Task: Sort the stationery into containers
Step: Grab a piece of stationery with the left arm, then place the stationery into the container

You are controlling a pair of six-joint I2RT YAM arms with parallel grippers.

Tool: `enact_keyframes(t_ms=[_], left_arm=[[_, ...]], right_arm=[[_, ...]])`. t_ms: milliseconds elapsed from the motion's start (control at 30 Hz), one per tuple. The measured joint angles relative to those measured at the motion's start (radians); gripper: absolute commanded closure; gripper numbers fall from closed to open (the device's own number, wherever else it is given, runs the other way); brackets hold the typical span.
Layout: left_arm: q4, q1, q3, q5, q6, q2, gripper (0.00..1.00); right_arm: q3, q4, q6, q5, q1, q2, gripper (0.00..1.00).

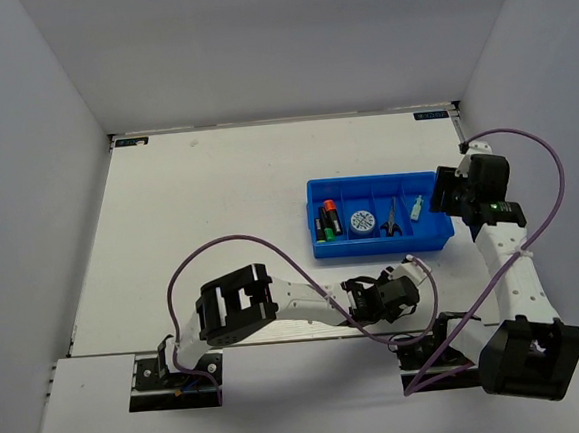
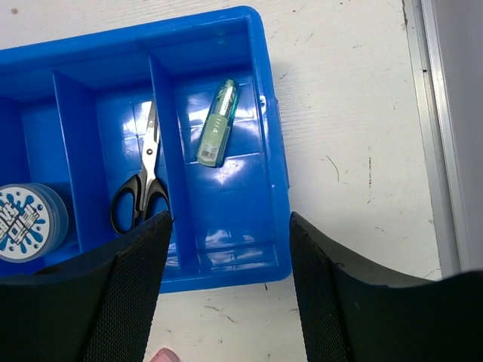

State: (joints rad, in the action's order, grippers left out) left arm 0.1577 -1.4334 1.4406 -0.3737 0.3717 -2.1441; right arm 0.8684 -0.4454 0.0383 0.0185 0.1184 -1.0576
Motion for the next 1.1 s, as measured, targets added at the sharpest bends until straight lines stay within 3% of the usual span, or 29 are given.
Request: enact_keyframes(t_ms=[100, 133, 233, 300, 333, 367, 467, 500, 600, 867, 1100], left_arm=[[0.002, -0.002, -0.002, -0.013, 0.013, 0.000, 0.72], [0.002, -0.002, -0.003, -0.015, 0.013, -0.001, 0.83], [0.003, -0.004, -0.003, -0.029, 0.024, -0.001, 0.98], [0.003, -0.003, -0.007, -0.035, 0.031, 0.000, 1.00], [0.003, -0.003, -0.011, -0.037, 0.032, 0.006, 1.00], [0.008, -0.002, -0.020, -0.036, 0.034, 0.014, 1.00], [0.071, 0.004, -0.054, -0.034, 0.020, 0.062, 1.00], [0.105, 0.008, -0.056, -0.030, 0.011, 0.077, 1.00], [0.188, 0.022, -0.056, -0.013, -0.029, 0.116, 1.00], [0.179, 0.167, 0.052, 0.153, -0.047, 0.229, 1.00], [0.071, 0.329, 0.275, 0.340, 0.064, 0.131, 1.00]], right_arm=[[-0.001, 0.000, 0.007, -0.016, 0.009, 0.005, 0.33], [-0.001, 0.000, 0.008, -0.022, 0.012, 0.008, 0.33], [-0.003, 0.000, 0.010, -0.031, 0.018, 0.014, 0.33], [-0.009, 0.001, 0.012, -0.039, 0.024, 0.023, 0.28], [-0.012, 0.001, 0.013, -0.044, 0.027, 0.026, 0.15], [-0.015, 0.000, 0.014, -0.050, 0.030, 0.029, 0.10], [-0.016, 0.001, -0.008, -0.064, 0.032, 0.034, 0.10], [-0.019, 0.002, -0.013, -0.065, 0.033, 0.039, 0.23], [-0.037, 0.007, -0.030, -0.059, 0.034, 0.066, 1.00], [-0.117, 0.074, 0.029, 0.049, 0.046, 0.199, 1.00], [-0.141, 0.125, 0.063, 0.116, 0.052, 0.212, 0.99]])
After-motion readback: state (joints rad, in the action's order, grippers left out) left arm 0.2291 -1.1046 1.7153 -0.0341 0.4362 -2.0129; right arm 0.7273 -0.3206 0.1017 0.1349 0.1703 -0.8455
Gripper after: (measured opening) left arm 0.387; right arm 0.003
